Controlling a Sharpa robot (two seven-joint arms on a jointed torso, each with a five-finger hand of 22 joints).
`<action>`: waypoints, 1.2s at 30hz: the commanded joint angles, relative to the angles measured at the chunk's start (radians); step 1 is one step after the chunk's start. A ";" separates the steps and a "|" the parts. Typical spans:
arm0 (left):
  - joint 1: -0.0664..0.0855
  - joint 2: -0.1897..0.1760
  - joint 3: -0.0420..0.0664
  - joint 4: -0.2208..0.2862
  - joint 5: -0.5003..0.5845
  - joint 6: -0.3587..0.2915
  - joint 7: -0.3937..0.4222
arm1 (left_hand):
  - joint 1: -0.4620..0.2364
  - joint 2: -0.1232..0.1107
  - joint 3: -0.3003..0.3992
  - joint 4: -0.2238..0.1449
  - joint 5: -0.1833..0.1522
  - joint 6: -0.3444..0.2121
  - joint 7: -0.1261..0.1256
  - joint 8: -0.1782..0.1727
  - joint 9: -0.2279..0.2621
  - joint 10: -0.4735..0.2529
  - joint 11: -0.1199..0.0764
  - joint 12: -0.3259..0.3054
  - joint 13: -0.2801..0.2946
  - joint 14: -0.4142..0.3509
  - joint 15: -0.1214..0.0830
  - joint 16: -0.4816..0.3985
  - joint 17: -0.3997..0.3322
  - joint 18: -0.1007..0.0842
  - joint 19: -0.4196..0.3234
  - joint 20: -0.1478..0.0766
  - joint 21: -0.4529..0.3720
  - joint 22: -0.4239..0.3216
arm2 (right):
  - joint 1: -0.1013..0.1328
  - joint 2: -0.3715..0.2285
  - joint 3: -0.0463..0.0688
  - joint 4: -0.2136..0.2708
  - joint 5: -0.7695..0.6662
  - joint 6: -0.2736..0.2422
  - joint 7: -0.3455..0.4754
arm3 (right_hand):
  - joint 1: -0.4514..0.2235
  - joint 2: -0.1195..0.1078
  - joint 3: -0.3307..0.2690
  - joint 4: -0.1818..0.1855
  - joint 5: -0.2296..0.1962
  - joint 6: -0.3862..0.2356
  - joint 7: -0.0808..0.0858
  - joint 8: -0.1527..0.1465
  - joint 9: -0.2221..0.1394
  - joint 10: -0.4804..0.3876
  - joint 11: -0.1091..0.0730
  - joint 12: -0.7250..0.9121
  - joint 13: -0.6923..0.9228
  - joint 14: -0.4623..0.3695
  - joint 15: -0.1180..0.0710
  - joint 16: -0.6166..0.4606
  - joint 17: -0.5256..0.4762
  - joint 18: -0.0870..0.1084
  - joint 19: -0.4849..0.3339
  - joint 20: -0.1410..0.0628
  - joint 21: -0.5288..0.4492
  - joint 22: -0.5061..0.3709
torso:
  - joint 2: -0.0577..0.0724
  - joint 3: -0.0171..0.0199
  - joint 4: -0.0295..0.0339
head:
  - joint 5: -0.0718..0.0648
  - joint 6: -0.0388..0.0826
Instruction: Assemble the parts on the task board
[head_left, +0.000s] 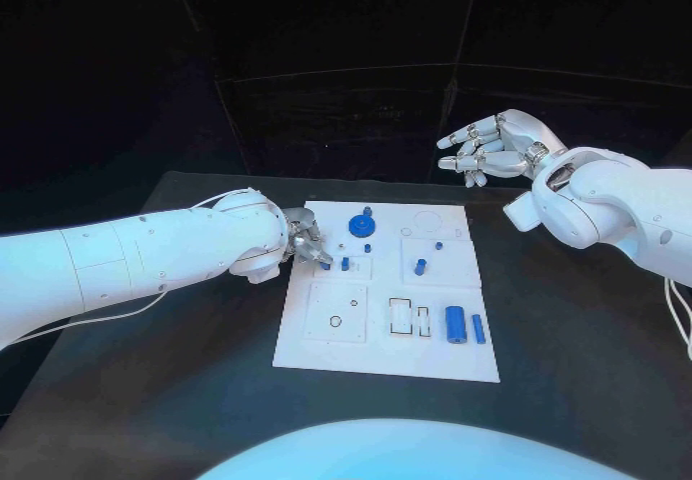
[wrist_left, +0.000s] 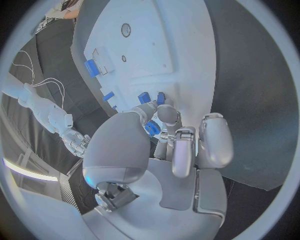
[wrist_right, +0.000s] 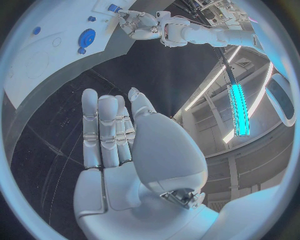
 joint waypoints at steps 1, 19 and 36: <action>-0.003 0.000 -0.003 0.003 -0.004 0.036 -0.010 | 0.002 -0.002 0.131 -0.123 0.005 0.005 -0.001 0.006 0.000 0.004 0.000 0.003 0.001 0.103 -0.007 0.001 0.253 -0.015 0.007 0.002 0.003 0.001 | 0.002 0.001 0.001 0.000 0.001 0.007 0.011 | -0.007 0.001 0.001 0.004 0.004 -0.006 -0.002 0.006 -0.001 -0.006 0.000 0.003 -0.001 0.006 0.002 -0.007 0.001 0.006 0.009 0.000 -0.004 -0.001 | 0.000 0.0000 -0.0002 | 0.000 0.000; -0.003 0.021 -0.002 -0.021 -0.004 0.060 -0.011 | -0.088 -0.023 0.093 -0.075 0.003 0.026 -0.018 0.018 0.009 0.011 -0.011 0.003 -0.001 0.104 -0.014 0.003 0.257 -0.016 0.010 -0.004 0.006 0.007 | 0.002 0.002 0.001 0.001 0.001 0.005 0.012 | -0.007 0.001 0.001 0.004 0.004 -0.006 -0.002 0.006 -0.001 -0.006 0.000 0.003 -0.001 0.006 0.002 -0.007 0.001 0.006 0.009 0.000 -0.004 -0.001 | 0.000 0.0010 -0.0005 | -0.001 0.000; -0.002 0.036 -0.002 -0.048 -0.004 0.064 -0.011 | -0.159 -0.025 -0.025 -0.008 0.000 0.052 -0.024 0.019 0.008 0.014 -0.017 0.015 0.010 0.106 -0.020 0.006 0.263 -0.019 0.014 -0.011 0.011 0.018 | 0.002 0.001 0.001 0.005 0.001 0.002 0.013 | -0.007 0.001 0.001 0.004 0.004 -0.006 -0.002 0.006 -0.001 -0.006 0.000 0.003 -0.001 0.006 0.002 -0.007 0.001 0.006 0.009 0.000 -0.004 -0.001 | 0.000 -0.0001 -0.0002 | -0.004 0.000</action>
